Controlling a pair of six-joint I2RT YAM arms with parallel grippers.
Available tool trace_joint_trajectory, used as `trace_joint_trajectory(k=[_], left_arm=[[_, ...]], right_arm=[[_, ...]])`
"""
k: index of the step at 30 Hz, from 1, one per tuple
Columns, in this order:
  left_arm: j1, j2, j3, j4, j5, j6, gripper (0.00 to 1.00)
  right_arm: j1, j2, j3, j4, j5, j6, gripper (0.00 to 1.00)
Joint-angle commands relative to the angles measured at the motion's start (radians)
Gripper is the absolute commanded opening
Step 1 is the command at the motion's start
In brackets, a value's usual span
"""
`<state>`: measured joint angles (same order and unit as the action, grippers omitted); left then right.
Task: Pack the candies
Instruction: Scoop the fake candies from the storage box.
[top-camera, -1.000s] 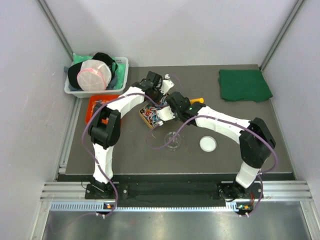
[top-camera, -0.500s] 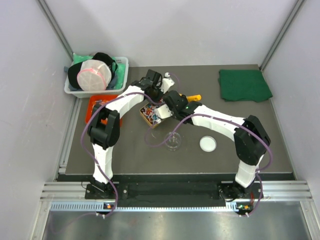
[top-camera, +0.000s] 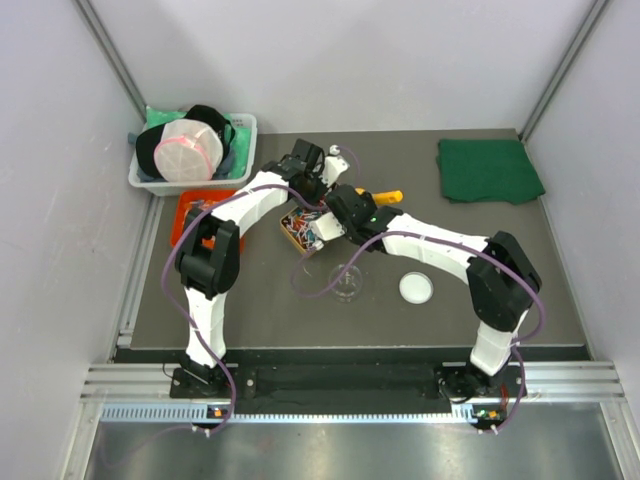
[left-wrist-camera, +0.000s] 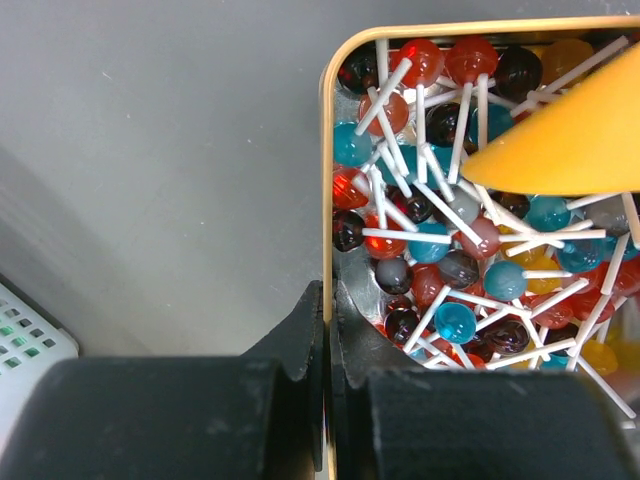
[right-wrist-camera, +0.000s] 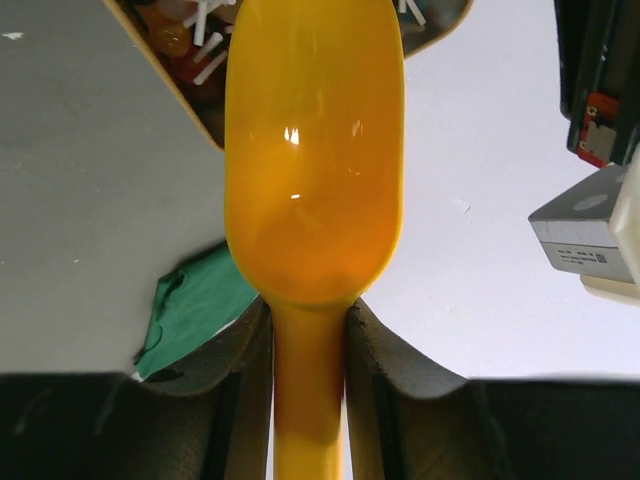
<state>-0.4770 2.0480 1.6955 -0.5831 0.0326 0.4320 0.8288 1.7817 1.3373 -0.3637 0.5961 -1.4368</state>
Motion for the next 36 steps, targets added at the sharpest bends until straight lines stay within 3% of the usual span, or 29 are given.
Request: trace_joint_trajectory(k=[1, 7, 23, 36], left_arm=[[-0.008, -0.081, 0.024, 0.032, 0.029, -0.021, 0.00], [-0.008, -0.077, 0.026, 0.029, 0.036, -0.033, 0.00], [-0.009, -0.112, 0.012, 0.038, 0.067, -0.048, 0.00], [-0.009, -0.138, -0.034, 0.095, 0.036, -0.012, 0.00]], right_arm=[[0.027, -0.051, -0.020, -0.023, 0.027, 0.018, 0.00], [0.029, -0.084, -0.062, 0.008, 0.030, 0.032, 0.00], [0.042, 0.030, -0.013, 0.062, 0.082, -0.014, 0.00], [0.076, 0.051, 0.129, -0.270, -0.028, 0.053, 0.00]])
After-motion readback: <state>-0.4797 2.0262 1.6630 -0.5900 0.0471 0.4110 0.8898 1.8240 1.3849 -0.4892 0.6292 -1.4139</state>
